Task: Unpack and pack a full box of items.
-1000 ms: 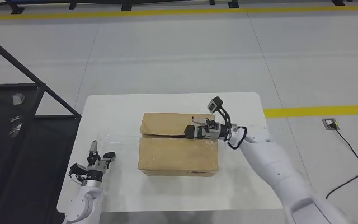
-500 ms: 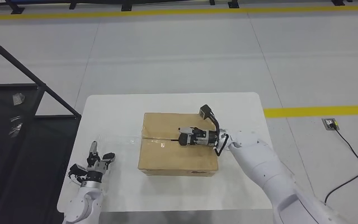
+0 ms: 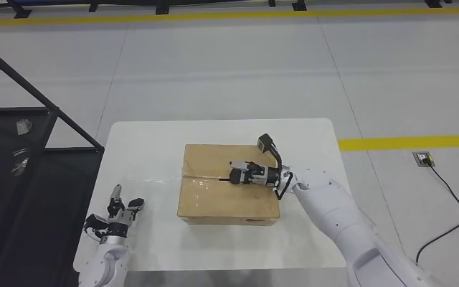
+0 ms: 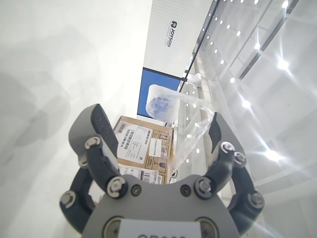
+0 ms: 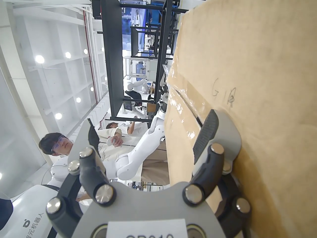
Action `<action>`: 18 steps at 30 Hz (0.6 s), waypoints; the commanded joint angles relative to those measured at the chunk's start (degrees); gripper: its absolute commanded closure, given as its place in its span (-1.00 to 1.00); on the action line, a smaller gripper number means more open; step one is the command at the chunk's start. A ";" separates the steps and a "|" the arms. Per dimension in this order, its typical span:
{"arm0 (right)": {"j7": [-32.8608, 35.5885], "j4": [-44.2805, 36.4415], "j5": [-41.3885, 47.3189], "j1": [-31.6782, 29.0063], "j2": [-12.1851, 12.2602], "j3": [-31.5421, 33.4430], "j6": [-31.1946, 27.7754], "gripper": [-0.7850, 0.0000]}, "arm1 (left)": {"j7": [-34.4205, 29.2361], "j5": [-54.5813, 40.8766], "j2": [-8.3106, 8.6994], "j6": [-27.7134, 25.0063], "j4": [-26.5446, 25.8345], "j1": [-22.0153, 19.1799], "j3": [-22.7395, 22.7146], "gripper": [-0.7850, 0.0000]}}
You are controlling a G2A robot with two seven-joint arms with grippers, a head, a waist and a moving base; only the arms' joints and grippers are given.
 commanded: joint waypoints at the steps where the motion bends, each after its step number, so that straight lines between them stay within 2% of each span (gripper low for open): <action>1: 0.16 -0.13 -0.20 -0.09 0.01 0.28 0.15 -1.00 | 0.00 -0.03 0.01 0.10 -0.20 0.09 -0.11 -1.00; 18: 0.71 -0.78 -1.91 -0.92 0.17 2.20 0.71 -1.00 | 0.02 -0.54 0.10 0.32 -1.36 0.67 -1.03 -1.00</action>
